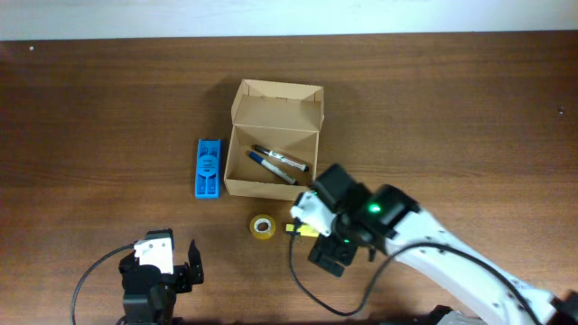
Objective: Pack container
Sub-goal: 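Move the right gripper to the yellow highlighter and grasp it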
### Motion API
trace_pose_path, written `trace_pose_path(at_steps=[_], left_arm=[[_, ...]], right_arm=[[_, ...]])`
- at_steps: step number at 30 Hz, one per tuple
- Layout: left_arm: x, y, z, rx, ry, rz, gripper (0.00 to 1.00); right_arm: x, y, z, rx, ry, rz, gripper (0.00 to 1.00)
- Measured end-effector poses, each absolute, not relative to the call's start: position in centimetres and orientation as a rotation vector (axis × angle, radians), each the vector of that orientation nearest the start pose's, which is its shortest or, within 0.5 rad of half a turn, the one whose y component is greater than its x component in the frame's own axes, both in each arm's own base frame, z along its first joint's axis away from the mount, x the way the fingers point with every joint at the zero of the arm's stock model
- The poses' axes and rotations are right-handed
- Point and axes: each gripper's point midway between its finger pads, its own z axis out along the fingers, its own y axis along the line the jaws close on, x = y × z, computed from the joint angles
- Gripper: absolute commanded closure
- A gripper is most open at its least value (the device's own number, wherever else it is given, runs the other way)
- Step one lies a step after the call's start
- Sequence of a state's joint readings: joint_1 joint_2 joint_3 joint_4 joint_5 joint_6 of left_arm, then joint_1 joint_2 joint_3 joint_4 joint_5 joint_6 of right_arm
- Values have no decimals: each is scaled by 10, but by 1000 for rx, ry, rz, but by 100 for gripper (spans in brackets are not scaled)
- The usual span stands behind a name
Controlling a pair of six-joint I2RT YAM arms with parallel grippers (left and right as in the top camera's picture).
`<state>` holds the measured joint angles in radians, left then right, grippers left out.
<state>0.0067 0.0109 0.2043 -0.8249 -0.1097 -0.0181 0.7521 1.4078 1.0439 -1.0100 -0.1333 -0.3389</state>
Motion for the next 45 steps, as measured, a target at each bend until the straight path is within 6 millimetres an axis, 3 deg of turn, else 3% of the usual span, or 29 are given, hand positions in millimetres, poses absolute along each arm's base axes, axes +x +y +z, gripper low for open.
trace_pose_path(at_steps=[6, 15, 28, 38, 45], left_arm=[[182, 20, 78, -89, 2198, 114, 0], [182, 20, 78, -89, 2198, 114, 0], [182, 20, 78, -89, 2198, 114, 0], [182, 20, 78, -89, 2198, 114, 0], [182, 20, 78, -89, 2198, 114, 0]], right_arm=[[180, 215, 72, -1695, 2543, 212, 1], [184, 226, 54, -1899, 2400, 171, 1], [200, 231, 48, -1936, 2311, 100, 1], [208, 234, 15, -1965, 2350, 56, 0], [213, 235, 10, -1957, 2345, 40, 3]])
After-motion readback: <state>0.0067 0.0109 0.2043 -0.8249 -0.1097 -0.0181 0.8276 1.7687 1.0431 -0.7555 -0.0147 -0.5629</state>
